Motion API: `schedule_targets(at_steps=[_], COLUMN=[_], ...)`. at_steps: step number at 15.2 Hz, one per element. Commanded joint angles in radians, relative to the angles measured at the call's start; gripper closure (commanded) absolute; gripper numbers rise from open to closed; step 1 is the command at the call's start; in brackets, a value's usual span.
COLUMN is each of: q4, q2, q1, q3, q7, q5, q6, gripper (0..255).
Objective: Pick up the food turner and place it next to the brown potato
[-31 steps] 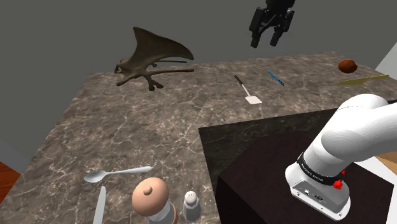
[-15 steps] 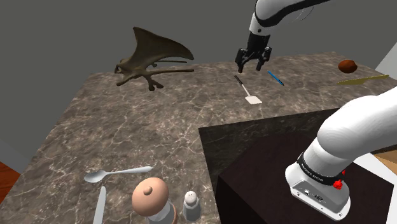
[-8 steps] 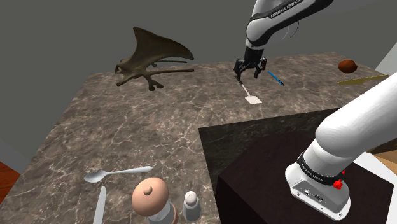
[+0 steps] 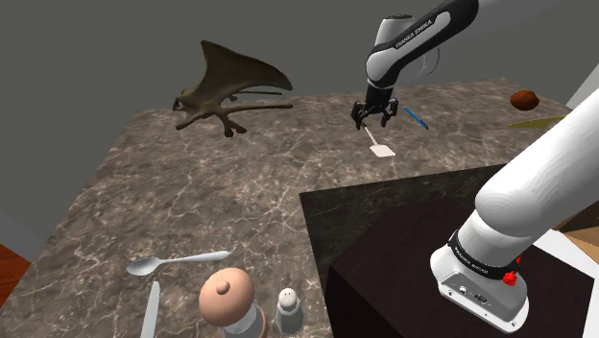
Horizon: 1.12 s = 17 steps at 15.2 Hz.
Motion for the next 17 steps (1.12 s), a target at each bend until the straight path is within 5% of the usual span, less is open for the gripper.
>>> schedule_targets(at_steps=[1,9,10,17], q4=[-0.011,-0.011,-0.011,-0.011], q2=[0.028,0.028,0.028,0.028], q1=[0.001,0.0,0.0,0.0], q3=[-0.001,-0.001,-0.001,-0.001], q7=[-0.001,-0.001,-0.001,-0.001], q5=[0.002,0.002,0.002,0.002], q6=[0.039,0.039,0.039,0.039], gripper=[0,0,255,255])
